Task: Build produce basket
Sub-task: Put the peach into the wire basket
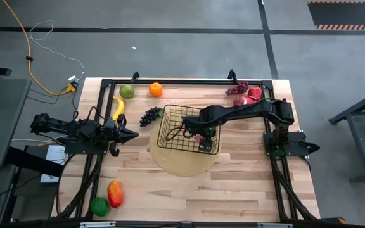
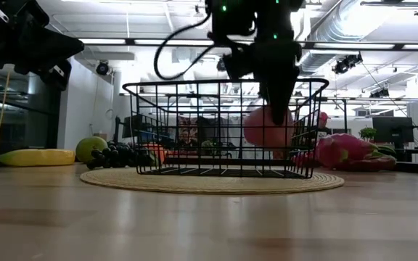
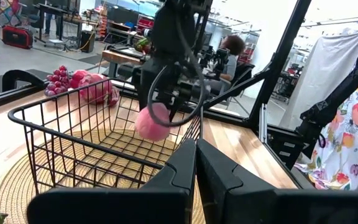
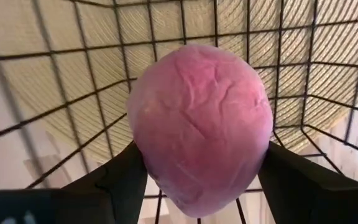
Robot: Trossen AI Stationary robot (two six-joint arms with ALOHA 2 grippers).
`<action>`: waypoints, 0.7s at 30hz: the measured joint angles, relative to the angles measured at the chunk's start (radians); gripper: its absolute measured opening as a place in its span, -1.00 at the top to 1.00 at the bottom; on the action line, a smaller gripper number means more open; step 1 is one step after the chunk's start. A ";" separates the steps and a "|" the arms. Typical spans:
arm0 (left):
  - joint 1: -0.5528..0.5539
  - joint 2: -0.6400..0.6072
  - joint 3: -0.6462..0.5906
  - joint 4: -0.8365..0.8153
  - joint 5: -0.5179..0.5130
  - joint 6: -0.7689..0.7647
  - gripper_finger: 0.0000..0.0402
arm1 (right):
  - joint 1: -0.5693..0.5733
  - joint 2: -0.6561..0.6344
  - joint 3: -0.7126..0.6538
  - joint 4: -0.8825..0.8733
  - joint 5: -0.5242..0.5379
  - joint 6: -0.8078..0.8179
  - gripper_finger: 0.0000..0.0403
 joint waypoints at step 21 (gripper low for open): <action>0.000 0.000 0.000 0.000 0.000 0.000 0.98 | 0.000 0.012 -0.048 0.050 0.017 -0.031 -0.22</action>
